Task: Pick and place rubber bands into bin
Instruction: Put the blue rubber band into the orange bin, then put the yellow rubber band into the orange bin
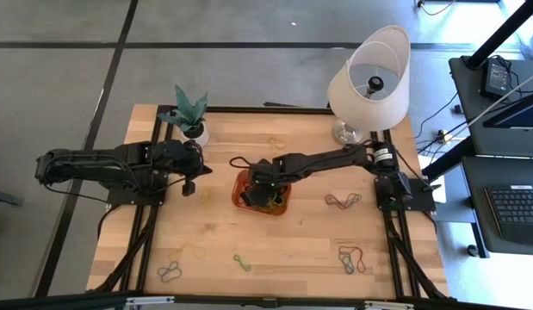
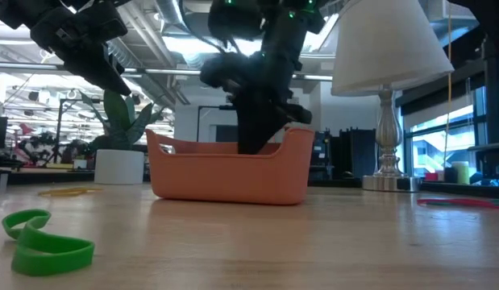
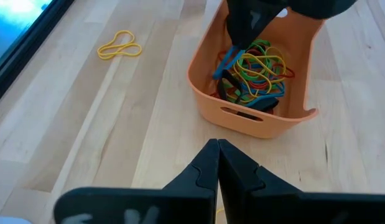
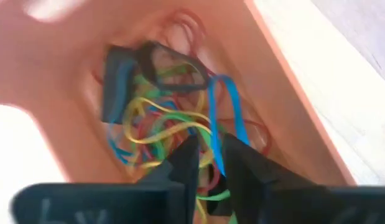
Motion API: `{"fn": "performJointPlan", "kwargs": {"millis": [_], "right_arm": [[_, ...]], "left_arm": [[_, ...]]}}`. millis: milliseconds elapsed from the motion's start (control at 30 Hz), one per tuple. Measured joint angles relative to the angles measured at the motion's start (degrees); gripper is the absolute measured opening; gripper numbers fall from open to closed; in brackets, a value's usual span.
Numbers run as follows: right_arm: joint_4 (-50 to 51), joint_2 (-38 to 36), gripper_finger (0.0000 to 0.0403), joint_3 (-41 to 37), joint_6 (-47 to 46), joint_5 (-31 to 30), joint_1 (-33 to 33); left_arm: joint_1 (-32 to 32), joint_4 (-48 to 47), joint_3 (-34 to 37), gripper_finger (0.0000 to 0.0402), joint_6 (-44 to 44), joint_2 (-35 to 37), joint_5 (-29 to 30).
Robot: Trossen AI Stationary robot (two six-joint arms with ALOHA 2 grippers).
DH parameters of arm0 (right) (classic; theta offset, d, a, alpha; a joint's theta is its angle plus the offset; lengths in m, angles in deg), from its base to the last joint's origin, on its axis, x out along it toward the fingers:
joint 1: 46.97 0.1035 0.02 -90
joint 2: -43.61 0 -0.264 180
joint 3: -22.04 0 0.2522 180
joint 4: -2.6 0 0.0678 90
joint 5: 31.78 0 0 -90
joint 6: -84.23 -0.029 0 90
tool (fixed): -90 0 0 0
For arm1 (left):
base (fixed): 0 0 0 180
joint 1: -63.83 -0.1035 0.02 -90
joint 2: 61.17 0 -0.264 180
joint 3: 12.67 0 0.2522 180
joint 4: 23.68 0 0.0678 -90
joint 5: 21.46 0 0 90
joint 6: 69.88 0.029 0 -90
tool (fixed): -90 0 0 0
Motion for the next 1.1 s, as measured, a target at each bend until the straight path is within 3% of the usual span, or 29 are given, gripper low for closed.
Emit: {"fn": "performJointPlan", "kwargs": {"millis": [300,600,767,967,1100], "right_arm": [[6.43,-0.07,0.0143,7.45,4.16,0.88,-0.03],[12.62,-1.86,0.0142,11.0,9.01,-2.34,0.05],[11.35,-11.47,0.0111,1.62,8.07,-4.3,1.87],[0.14,-30.05,0.0076,-20.04,0.12,-9.45,3.82],[-3.11,-42.31,0.0059,-33.73,-6.18,-13.74,5.6]], "left_arm": [[0.0,0.0,0.0,0.0001,1.07,0.0,0.0],[0.04,-0.04,0.0,0.0002,1.53,0.0,1.34],[0.07,-0.2,0.0,0.0003,1.14,0.0,2.86],[0.41,-1.11,-0.79,0.0001,0.22,-0.43,4.0],[3.79,-6.4,-5.77,0.0002,-1.96,-4.07,9.11]]}}
